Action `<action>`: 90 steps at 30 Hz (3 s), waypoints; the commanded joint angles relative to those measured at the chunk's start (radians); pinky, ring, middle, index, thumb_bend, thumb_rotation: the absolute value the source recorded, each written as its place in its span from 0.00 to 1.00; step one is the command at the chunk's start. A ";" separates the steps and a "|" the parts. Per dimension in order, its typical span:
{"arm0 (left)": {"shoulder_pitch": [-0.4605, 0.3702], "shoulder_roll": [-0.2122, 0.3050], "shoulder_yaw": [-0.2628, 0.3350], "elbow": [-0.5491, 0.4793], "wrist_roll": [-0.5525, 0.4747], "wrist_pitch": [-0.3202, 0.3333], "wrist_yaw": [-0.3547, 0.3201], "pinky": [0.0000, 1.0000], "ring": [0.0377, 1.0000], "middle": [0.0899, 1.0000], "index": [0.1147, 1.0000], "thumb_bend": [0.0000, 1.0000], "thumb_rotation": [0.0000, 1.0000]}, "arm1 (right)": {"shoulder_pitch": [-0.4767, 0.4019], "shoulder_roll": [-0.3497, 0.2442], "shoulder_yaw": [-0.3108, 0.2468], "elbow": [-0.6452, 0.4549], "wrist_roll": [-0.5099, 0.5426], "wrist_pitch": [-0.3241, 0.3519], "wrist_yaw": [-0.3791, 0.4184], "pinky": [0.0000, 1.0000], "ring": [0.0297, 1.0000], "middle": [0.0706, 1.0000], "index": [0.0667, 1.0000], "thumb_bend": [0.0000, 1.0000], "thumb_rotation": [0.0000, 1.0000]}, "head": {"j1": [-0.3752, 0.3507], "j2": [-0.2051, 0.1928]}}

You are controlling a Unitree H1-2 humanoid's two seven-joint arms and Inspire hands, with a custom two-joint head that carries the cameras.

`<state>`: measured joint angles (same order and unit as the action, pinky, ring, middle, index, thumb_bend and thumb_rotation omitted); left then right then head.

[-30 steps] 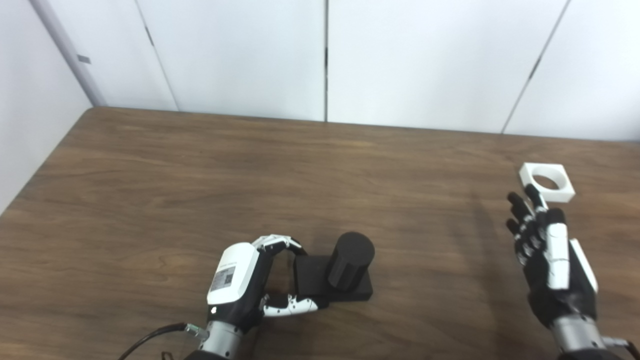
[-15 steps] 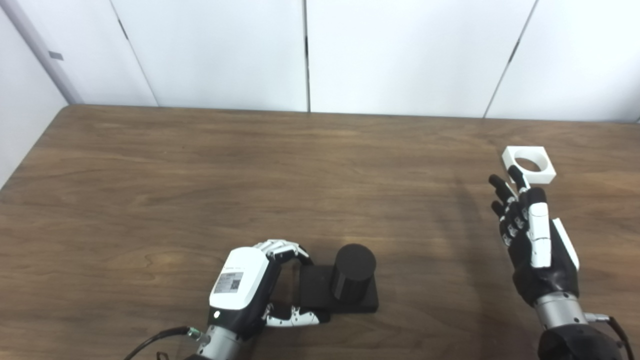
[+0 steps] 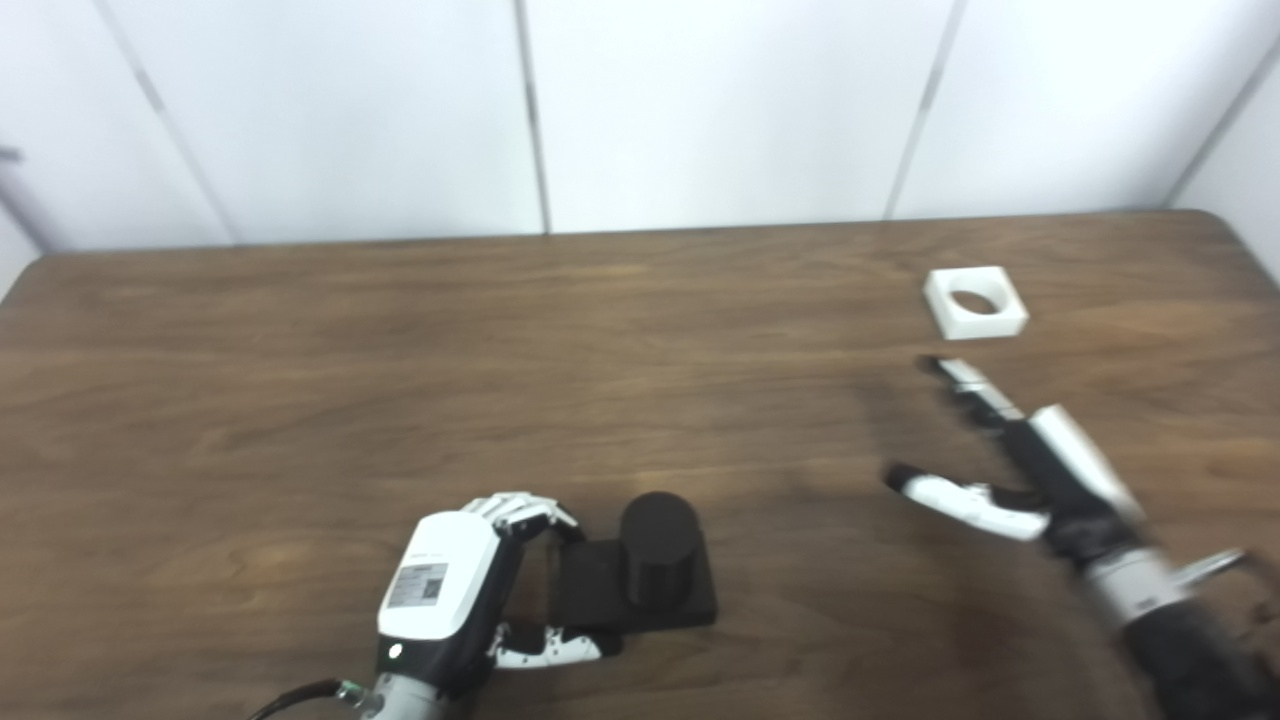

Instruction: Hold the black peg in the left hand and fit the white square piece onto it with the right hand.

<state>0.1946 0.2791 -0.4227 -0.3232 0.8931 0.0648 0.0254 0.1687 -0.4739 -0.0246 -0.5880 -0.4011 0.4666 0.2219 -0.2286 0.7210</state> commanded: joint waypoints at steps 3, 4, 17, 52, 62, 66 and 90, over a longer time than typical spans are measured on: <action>0.020 0.002 -0.022 0.043 -0.010 -0.026 -0.044 0.72 0.74 0.68 0.42 0.52 0.05 | -0.162 -0.089 -0.001 0.004 -0.081 0.002 0.089 0.96 1.00 1.00 0.92 0.83 0.24 | -0.027 -0.019; 0.022 0.003 -0.020 0.045 -0.012 -0.031 -0.038 0.72 0.74 0.67 0.42 0.52 0.05 | -0.191 -0.115 0.005 0.026 -0.089 0.001 0.106 0.96 1.00 1.00 0.92 0.85 0.21 | -0.033 -0.023; 0.033 -0.002 0.009 0.077 -0.016 -0.079 -0.019 0.70 0.74 0.67 0.42 0.52 0.05 | -0.426 -0.239 0.122 0.326 -0.246 -0.059 0.163 1.00 1.00 1.00 0.90 0.89 0.19 | -0.058 -0.055; 0.062 -0.002 0.020 0.063 -0.017 -0.108 -0.015 0.70 0.75 0.67 0.42 0.52 0.05 | -0.804 -0.208 0.355 0.882 -0.408 -0.164 0.148 0.98 1.00 0.97 0.84 0.87 0.21 | -0.071 -0.061; 0.065 -0.011 0.019 0.045 -0.008 -0.100 -0.025 0.71 0.74 0.67 0.42 0.52 0.05 | -0.813 -0.214 0.370 0.886 -0.424 -0.175 0.161 0.91 0.97 0.91 0.71 0.84 0.17 | -0.066 -0.055; 0.065 -0.012 0.020 0.036 -0.003 -0.097 -0.032 0.71 0.74 0.67 0.42 0.52 0.05 | -0.812 -0.212 0.369 0.897 -0.425 -0.178 0.155 0.88 0.95 0.89 0.63 0.84 0.16 | -0.065 -0.053; 0.063 -0.026 0.024 0.035 0.002 -0.099 -0.027 0.69 0.73 0.66 0.42 0.52 0.05 | -0.769 -0.229 0.360 0.890 -0.401 -0.265 0.125 0.74 0.84 0.76 0.45 0.52 0.13 | -0.042 -0.053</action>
<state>0.2287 0.2522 -0.3836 -0.3045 0.8947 -0.0465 0.0510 -0.5772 -0.6713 0.3520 0.3256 -0.8070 0.2238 0.3609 -0.2731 0.6673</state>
